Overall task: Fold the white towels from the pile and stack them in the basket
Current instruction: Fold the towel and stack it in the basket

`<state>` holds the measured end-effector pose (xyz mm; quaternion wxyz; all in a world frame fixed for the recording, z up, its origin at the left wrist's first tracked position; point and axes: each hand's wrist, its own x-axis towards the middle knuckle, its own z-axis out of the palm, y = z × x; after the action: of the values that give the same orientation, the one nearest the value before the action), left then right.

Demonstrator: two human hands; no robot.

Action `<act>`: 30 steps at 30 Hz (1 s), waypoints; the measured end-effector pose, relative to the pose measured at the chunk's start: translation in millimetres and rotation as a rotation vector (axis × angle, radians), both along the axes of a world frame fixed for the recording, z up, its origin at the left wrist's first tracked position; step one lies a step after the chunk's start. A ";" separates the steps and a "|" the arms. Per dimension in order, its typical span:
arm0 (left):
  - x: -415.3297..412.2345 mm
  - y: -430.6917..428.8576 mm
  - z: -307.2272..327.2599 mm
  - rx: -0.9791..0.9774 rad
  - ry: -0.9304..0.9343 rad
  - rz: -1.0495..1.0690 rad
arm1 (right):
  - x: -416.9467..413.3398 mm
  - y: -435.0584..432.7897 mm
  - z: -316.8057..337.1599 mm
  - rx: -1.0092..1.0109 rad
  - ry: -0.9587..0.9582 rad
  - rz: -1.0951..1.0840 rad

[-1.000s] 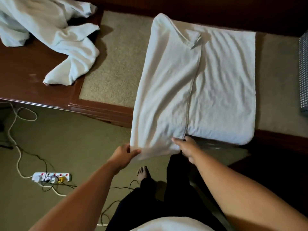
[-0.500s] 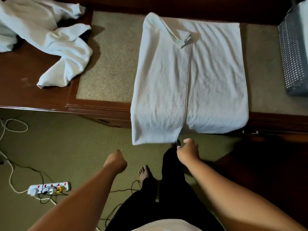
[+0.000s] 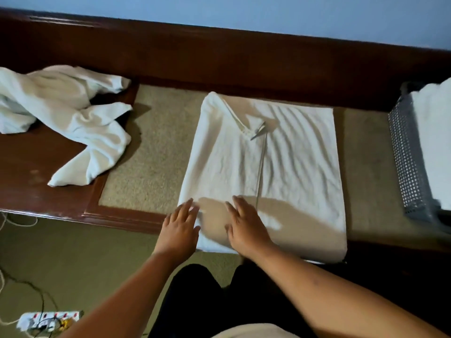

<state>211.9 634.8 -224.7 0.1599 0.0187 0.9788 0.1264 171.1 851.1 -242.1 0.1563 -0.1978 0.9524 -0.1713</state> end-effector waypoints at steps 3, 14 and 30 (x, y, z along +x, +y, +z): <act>-9.7 5.3 -10.9 -0.041 -0.033 -0.063 | -28.5 -5.2 -2.9 0.039 -0.078 0.062; -156.2 10.2 -35.4 -0.081 0.007 -0.191 | -152.4 -11.3 -23.6 0.040 0.088 -0.025; -421.4 6.7 -47.5 -0.006 -0.034 0.110 | -361.7 -2.4 -39.0 0.120 0.064 -0.279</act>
<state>-209.5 641.5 -272.2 0.1697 -0.0376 0.9759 0.1321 -190.5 848.7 -281.1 0.1121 -0.0591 0.9837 -0.1278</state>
